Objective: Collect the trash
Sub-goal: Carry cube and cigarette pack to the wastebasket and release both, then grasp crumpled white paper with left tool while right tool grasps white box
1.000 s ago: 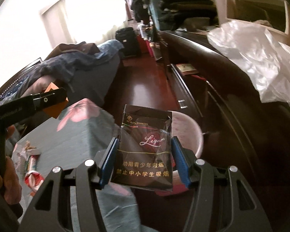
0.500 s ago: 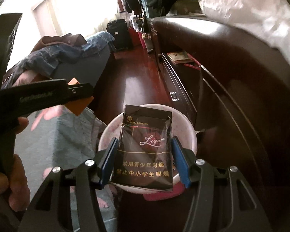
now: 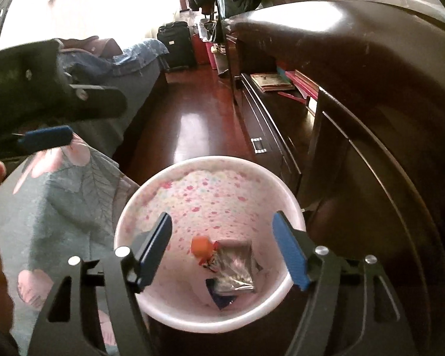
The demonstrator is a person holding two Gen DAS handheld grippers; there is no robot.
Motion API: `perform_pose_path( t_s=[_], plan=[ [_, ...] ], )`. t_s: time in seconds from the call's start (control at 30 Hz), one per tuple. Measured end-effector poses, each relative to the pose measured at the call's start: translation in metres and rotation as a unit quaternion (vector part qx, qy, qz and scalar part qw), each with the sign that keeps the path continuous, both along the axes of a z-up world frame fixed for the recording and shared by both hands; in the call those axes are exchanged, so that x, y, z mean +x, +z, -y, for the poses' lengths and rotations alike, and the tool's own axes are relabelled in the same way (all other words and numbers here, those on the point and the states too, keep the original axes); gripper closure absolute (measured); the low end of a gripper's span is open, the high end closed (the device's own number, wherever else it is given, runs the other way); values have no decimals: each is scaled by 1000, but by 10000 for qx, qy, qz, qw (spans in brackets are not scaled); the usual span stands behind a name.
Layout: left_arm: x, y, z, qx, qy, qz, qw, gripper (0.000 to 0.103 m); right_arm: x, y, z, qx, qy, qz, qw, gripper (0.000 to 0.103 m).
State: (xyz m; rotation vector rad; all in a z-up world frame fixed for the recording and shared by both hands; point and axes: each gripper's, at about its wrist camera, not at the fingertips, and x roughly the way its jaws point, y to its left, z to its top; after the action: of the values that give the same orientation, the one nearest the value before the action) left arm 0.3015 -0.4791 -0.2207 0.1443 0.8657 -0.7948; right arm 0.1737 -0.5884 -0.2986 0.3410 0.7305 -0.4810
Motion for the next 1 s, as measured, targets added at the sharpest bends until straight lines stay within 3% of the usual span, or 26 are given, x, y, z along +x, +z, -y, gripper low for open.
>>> perform_pose_path(
  t_s=[0.23,0.57,0.83,1.0],
  plan=[
    [-1,15,-27,-44,322,169,9993,12,-10,10,-10,50,-22,45,10000,21],
    [-20,55,-88,-107,641,567,9963,5,-27,50,-50,1,117,186,9998,10],
    [-22,78,-184,250,1427,958,9848,4,-21,84,-123,-119,980,320,9946,5],
    [-15,72,-245,566,1974,976,9738,4,-10,98,-175,-243,1588,316,9865,4]
  ],
)
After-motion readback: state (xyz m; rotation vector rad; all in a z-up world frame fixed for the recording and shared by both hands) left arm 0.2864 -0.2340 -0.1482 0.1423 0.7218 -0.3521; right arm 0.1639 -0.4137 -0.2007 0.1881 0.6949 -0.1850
